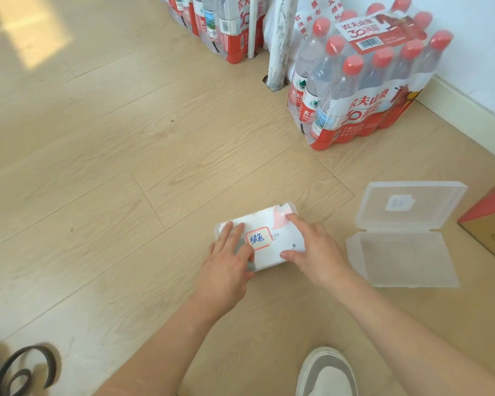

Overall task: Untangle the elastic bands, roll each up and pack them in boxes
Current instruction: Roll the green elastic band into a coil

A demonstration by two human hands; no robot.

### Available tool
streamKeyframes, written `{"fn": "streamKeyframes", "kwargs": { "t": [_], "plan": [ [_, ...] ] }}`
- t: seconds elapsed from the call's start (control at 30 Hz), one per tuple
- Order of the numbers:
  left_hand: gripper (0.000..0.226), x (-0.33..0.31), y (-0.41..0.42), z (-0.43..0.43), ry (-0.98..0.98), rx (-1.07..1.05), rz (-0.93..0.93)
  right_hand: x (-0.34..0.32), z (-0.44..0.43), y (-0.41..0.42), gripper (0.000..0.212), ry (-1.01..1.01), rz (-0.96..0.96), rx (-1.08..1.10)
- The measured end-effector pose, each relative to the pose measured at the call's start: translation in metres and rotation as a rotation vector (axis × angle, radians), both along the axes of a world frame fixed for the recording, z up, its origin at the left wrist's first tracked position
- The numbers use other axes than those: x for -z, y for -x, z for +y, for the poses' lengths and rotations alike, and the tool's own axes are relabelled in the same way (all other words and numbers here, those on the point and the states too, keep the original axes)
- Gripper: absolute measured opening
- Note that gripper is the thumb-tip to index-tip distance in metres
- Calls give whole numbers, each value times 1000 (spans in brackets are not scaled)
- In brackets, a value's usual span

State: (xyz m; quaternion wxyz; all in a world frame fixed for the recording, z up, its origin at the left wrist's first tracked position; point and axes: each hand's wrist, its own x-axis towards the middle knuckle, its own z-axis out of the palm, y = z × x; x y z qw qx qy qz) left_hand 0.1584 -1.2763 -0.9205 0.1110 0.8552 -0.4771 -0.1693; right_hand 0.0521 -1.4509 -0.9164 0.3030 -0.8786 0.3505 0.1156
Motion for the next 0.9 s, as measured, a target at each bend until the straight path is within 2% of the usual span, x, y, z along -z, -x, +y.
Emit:
{"fn": "streamKeyframes", "kwargs": {
  "t": [0.1, 0.17, 0.27, 0.33, 0.43, 0.5, 0.6, 0.67, 0.73, 0.8, 0.87, 0.9],
  "plan": [
    [53, 1, 5, -6, 4, -25, -91, 6, 19, 17, 45, 322, -146, -33],
    [67, 5, 9, -7, -39, 27, -169, 5, 20, 23, 42, 489, -225, -61],
    [76, 3, 5, -13, -76, 104, -275, -16, -11, 27, 62, 648, -267, -34],
    [80, 1, -5, -25, -92, 140, -320, -39, -48, 28, 77, 738, -193, 31],
    [82, -5, -22, -56, -131, 143, -359, -62, -107, 36, 77, 673, 83, 65],
    [81, -13, -31, -79, -143, 113, -346, -66, -131, 39, 62, 546, 164, 79],
    [70, -12, -44, -106, -157, 9, -278, -73, -145, 42, 29, 517, 145, 82],
    [68, -11, -49, -118, -126, -13, -218, -78, -143, 37, 20, 510, 117, 14],
    [69, -7, -50, -122, -106, 35, -126, -83, -135, 28, 19, 483, 69, -51],
    [76, -6, -48, -121, -41, 26, 72, -88, -124, 12, 20, 442, 40, -104],
    [73, -11, -41, -117, 150, -101, 233, -92, -110, -9, 22, 413, 35, -152],
    [63, -14, -36, -113, 270, -189, 275, -93, -105, -20, 25, 406, 27, -172]
  ]
}}
